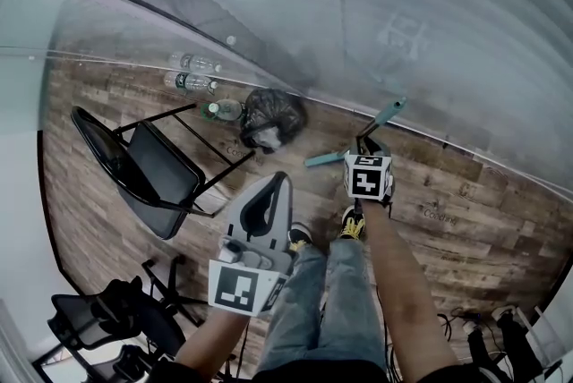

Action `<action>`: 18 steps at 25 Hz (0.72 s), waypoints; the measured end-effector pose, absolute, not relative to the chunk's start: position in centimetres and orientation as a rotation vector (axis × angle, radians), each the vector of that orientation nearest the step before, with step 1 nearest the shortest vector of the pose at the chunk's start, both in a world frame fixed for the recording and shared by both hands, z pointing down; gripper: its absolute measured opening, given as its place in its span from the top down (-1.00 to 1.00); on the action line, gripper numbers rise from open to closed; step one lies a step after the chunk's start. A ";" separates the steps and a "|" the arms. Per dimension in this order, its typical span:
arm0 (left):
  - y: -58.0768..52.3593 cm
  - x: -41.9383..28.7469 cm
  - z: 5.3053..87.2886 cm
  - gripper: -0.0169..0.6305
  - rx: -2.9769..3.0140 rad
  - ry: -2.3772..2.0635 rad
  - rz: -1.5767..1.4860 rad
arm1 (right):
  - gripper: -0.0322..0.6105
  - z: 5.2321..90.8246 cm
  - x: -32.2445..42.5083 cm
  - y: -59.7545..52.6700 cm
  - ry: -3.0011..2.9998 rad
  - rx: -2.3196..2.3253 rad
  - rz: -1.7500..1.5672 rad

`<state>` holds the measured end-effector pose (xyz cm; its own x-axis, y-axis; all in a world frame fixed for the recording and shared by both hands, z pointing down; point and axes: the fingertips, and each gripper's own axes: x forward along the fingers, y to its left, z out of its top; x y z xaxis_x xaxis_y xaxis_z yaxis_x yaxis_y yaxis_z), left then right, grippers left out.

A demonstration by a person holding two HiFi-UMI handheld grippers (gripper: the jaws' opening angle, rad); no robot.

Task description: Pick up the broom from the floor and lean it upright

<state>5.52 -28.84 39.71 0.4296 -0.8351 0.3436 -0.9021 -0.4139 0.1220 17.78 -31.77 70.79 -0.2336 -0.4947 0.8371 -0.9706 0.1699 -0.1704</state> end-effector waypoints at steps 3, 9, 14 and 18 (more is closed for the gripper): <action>-28.9 5.4 39.8 0.88 2.398 -1.506 0.332 | 0.64 70.7 17.8 -32.1 -1.828 1.390 0.956; -28.7 4.9 39.8 0.88 2.394 -1.512 0.342 | 0.64 70.8 17.5 -32.4 -1.846 1.391 0.931; -28.3 4.7 39.7 0.88 2.389 -1.523 0.340 | 0.63 70.9 17.4 -32.6 -1.864 1.380 0.932; -28.1 4.7 39.6 0.88 2.387 -1.529 0.343 | 0.55 70.4 17.2 -32.8 -1.906 1.365 0.921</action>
<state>4.68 -28.05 39.65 0.4102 -0.8431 0.3477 -0.9109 -0.3978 0.1099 17.16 -32.81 70.41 -0.2803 -0.5302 0.8002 -0.9564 0.2253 -0.1857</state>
